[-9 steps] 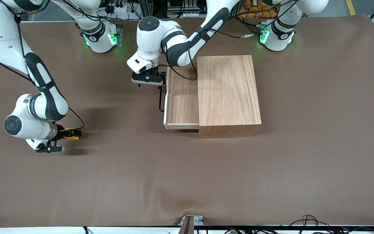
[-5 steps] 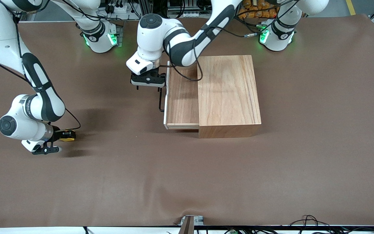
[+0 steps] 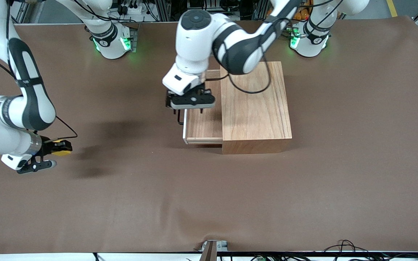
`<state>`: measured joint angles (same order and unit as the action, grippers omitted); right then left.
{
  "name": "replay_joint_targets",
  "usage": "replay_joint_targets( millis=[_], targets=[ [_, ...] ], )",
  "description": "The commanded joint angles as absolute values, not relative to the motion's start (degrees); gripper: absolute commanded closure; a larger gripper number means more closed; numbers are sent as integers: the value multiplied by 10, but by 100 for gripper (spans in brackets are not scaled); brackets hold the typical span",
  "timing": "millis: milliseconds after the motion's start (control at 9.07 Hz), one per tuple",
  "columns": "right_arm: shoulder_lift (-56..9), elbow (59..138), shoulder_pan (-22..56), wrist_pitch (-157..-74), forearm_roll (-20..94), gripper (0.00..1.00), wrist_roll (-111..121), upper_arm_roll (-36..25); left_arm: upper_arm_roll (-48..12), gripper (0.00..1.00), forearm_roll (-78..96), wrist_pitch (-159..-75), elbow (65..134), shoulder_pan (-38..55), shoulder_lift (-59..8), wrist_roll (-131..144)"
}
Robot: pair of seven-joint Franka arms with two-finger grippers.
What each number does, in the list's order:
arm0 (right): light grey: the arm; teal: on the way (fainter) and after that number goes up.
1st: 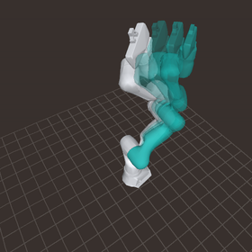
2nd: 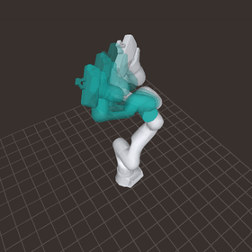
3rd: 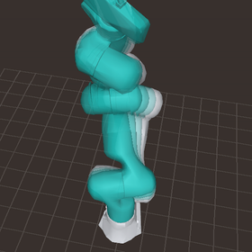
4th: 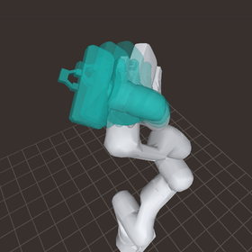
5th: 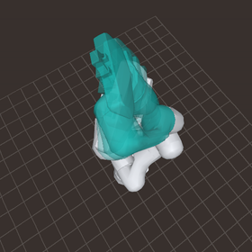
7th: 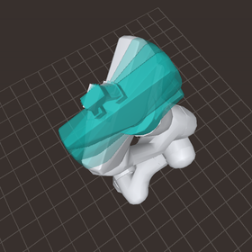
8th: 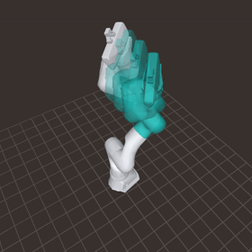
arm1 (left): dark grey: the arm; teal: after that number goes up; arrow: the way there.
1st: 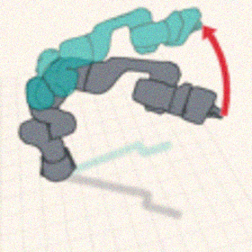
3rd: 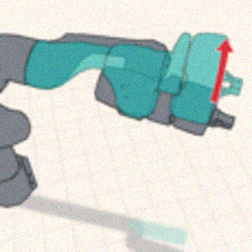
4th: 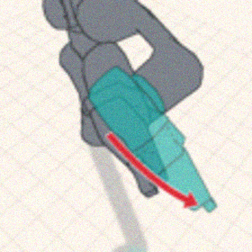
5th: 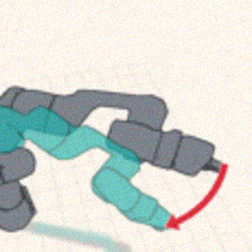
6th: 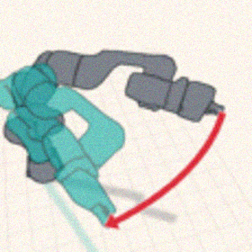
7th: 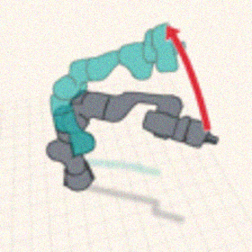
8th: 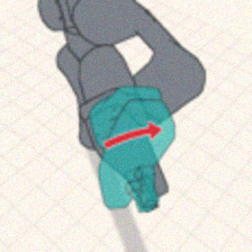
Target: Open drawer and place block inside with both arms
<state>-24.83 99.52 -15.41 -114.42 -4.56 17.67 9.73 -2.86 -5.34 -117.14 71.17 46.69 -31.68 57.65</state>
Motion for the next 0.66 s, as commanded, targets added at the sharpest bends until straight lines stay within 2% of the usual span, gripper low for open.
replay_joint_targets(
  millis=[0, 220, 551],
  targets=[
    [-208, 967, -156, -1064, -37, 100, 176, 149, -35, 0, -18, -1110, 728, 410, -271, 483],
    [-171, 967, -148, -1020, 10, 100, 135, 196, -40, 0, -6, -1043, 728, 341, -239, 385],
    [-156, 964, -140, -1017, 16, 100, -17, 308, -46, 0, 33, -971, 728, 233, -201, 297]
  ],
)
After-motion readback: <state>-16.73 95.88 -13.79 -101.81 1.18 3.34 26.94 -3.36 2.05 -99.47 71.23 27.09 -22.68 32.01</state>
